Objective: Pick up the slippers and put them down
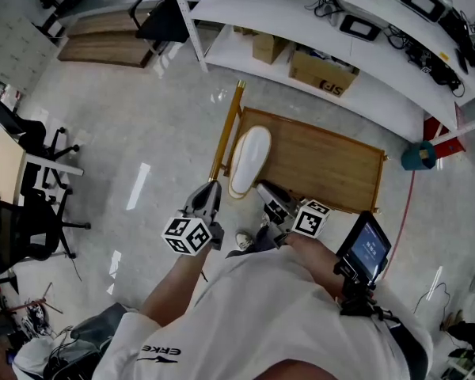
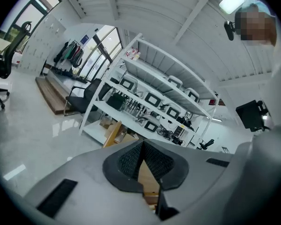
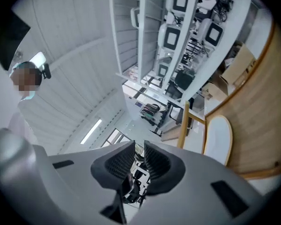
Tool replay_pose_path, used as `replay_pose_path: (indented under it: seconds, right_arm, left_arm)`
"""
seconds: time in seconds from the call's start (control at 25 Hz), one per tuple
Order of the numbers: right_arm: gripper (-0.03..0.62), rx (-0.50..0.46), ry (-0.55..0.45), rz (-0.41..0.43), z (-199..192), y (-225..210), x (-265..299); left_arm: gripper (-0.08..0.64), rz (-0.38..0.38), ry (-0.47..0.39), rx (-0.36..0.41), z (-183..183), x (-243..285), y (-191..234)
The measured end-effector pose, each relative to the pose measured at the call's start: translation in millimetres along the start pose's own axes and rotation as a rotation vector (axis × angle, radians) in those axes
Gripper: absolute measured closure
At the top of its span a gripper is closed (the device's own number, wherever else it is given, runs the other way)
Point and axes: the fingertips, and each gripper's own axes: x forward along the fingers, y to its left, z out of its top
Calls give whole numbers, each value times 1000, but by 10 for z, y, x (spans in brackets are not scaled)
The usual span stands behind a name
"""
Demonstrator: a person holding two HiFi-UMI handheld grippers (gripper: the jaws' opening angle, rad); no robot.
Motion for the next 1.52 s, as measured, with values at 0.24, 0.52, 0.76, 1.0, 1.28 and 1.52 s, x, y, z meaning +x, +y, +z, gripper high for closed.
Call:
replay_pose_path:
  seconds: [0.24,0.52,0.76,1.0,1.28,1.52]
  right_arm:
    - [554,-258,-32,31,261,563,-14]
    - [555,-465,-42,-38,381,895,-171]
    - [558,-541,-34,-120,365,948,-394]
    - [558,-571,-33,-162,348,974,-621]
    - [558,-605,-24,-197,514,959,-1154]
    - [558,-620,-11,-220,511,995,-1693]
  left_arm:
    - [557,-78,-77,102,254,-92,-360]
    - [557,-142,-121,127,397,-182,-609]
    - [557,-197,-116,132,327,-198,-849]
    - [557,-242,-103,151,203,-180,-1130]
    - [557,-272,-110,149,-35,-11,-1717]
    - [557,-289,-92,140,-371,-10,-2223]
